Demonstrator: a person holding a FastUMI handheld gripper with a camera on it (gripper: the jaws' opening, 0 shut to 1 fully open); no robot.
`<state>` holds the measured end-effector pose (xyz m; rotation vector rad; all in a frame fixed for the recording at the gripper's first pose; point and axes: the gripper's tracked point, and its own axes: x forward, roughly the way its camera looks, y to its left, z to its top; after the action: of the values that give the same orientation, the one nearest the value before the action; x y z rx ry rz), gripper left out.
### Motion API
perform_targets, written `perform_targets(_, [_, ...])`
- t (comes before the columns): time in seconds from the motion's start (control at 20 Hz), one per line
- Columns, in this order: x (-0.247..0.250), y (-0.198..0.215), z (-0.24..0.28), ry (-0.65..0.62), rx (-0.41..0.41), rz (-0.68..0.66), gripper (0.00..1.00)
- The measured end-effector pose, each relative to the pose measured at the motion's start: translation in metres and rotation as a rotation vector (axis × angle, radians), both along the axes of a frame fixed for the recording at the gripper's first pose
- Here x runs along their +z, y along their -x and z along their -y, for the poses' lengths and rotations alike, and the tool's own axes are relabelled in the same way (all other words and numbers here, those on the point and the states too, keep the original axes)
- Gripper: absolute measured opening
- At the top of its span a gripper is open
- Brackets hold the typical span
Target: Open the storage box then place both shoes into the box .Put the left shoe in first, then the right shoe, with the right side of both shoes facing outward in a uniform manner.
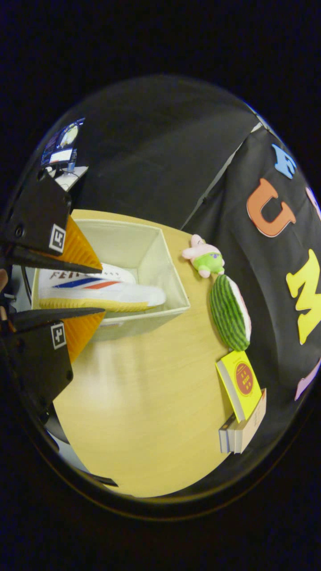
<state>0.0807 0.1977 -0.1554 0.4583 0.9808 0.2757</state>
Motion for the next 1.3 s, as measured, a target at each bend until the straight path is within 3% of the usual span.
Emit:
perform_targets(0.1, [0.012,-0.005,0.002,0.009,0.006,0.060,0.48])
perform_targets(0.3, [0.034,-0.024,0.023,0.133,0.022,0.261,0.68])
perform_targets(0.4, [0.045,-0.028,0.032,0.182,0.011,0.348,0.68])
perform_targets(0.55, [0.064,-0.030,0.045,0.229,-0.021,0.455,0.81])
perform_targets(0.8, [0.116,-0.038,0.102,0.335,-0.144,0.704,0.83])
perform_targets(0.85, [0.131,-0.034,0.112,0.363,-0.170,0.770,0.83])
perform_targets(0.95, [0.152,-0.012,0.126,0.388,-0.200,0.876,1.00])
perform_targets(1.3, [0.161,0.069,0.170,0.381,-0.269,1.020,1.00])
